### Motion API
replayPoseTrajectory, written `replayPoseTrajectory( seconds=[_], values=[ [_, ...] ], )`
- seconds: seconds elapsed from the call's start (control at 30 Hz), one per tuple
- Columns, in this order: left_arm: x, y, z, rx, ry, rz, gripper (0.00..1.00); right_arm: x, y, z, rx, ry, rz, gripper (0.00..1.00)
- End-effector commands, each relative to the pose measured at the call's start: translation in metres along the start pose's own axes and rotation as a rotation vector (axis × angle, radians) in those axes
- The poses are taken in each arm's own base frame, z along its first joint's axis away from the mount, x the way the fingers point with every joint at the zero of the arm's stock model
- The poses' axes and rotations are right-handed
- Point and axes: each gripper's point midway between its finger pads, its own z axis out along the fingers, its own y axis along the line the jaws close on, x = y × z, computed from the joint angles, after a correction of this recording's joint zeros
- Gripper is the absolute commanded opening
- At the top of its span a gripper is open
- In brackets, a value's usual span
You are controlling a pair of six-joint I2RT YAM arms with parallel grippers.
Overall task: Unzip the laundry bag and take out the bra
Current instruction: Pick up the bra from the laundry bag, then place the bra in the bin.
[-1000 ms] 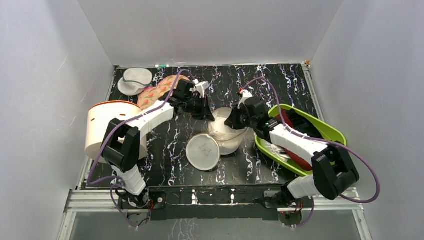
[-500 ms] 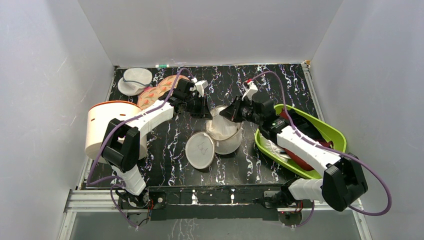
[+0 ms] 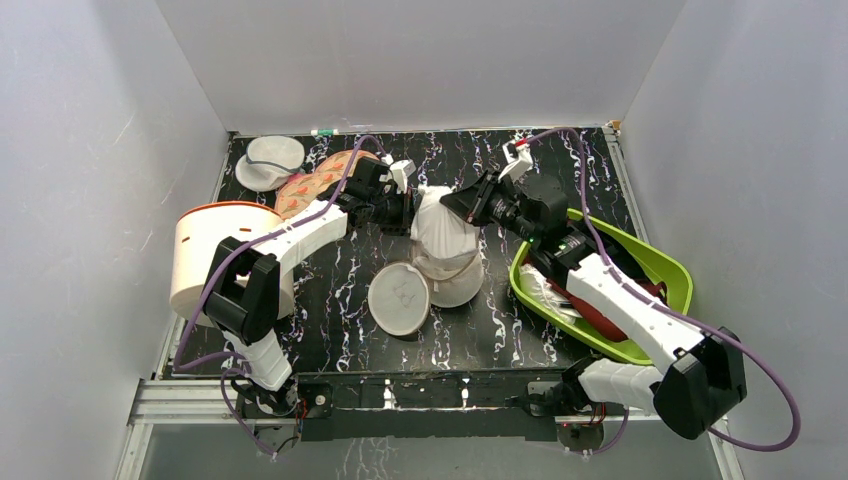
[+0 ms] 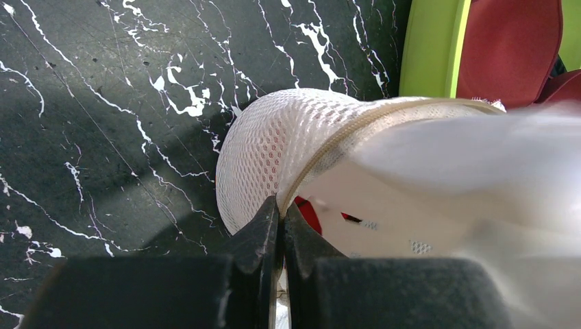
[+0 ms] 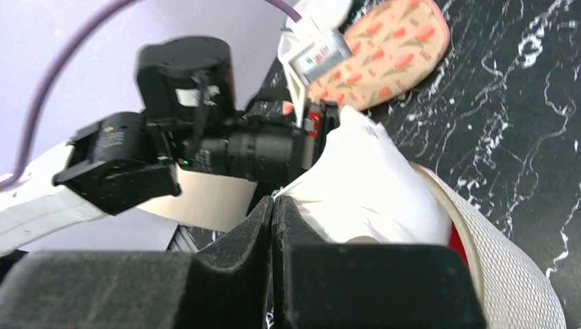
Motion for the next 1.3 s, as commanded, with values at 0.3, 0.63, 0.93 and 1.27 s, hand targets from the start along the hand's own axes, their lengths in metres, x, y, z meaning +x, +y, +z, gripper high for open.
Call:
replayPoseTrajectory(
  seconds=[0.3,0.63,0.93,1.27],
  values=[
    [-0.006,-0.006,-0.010,0.002,-0.028,0.020,0.00,-0.088,0.065,-0.037,-0.092,-0.263,-0.104,0.00],
    [-0.009,-0.006,-0.014,-0.011,-0.040,0.026,0.00,-0.135,0.097,-0.100,-0.033,-0.390,-0.276,0.00],
    [-0.014,-0.012,-0.022,0.001,-0.061,0.041,0.00,-0.154,0.077,-0.140,0.154,-0.475,-0.380,0.00],
    [-0.018,-0.017,-0.028,0.005,-0.078,0.052,0.00,-0.171,-0.020,-0.192,0.745,-0.580,-0.436,0.00]
  ],
)
